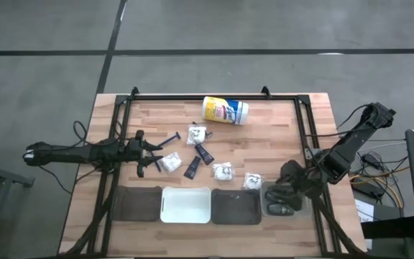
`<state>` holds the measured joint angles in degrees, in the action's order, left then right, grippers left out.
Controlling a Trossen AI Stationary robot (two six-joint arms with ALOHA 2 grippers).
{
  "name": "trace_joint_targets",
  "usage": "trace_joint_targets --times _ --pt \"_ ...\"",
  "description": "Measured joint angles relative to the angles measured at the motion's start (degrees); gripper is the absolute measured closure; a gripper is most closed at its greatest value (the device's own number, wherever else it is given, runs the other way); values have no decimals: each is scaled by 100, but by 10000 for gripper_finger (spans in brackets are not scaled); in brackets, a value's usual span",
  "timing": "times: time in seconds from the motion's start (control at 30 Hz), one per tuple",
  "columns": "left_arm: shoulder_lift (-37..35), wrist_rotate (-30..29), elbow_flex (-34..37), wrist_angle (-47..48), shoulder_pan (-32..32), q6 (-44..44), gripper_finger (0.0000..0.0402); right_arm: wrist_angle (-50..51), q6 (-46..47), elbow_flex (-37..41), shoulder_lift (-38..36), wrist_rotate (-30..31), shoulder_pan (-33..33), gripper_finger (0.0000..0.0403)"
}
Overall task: Pick & Place Travel size toiletries
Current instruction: Put the cotton pack into the right black bin
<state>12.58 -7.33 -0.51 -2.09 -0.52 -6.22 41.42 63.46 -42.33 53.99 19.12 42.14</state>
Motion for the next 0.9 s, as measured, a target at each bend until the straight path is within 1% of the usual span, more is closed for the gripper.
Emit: trace_joint_targets --times 0.13,0.33,0.57,0.67,0.9 --pt "0 0 0 0 -2 0 231 -6 -659 -152 208 171 -313 81" --pt "0 -1 0 -1 0 0 231 -13 -1606 -309 549 187 -765 93" --pt "0 0 0 -2 -2 0 231 -70 -3012 -426 902 236 -1291 112" --pt "0 0 0 -1 0 0 231 -304 -3648 -430 1045 394 -1539 121" --pt "0 0 1 0 -2 -1 231 -1236 -5457 -365 1264 374 -2051 144"
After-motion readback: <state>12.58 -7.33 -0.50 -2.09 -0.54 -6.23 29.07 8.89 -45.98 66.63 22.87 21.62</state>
